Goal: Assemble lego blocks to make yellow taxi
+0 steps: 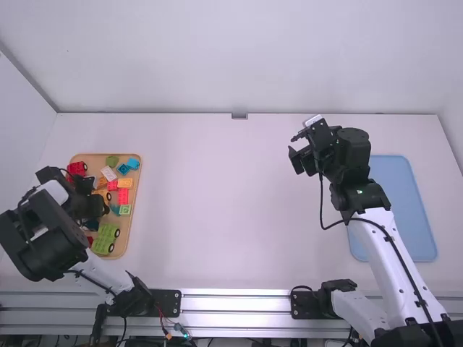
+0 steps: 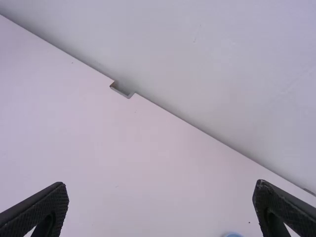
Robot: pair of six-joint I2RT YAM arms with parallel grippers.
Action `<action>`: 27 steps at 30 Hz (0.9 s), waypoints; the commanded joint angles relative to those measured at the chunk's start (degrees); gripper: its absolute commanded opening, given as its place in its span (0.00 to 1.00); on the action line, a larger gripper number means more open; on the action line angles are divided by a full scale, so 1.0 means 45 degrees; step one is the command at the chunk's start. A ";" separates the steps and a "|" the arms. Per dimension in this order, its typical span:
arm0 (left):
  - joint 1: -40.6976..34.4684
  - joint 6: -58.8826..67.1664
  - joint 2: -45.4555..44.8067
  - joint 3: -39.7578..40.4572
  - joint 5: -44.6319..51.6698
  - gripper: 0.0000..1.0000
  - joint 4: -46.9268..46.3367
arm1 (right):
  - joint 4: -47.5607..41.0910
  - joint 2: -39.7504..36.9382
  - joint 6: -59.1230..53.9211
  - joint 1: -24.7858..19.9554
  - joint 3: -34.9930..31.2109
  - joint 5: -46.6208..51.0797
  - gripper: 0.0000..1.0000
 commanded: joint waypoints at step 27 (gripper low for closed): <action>-1.4931 0.3711 0.0083 0.1943 -0.0593 0.19 -0.1530 | -0.0801 0.0092 0.0068 0.0019 0.0466 -0.1661 0.99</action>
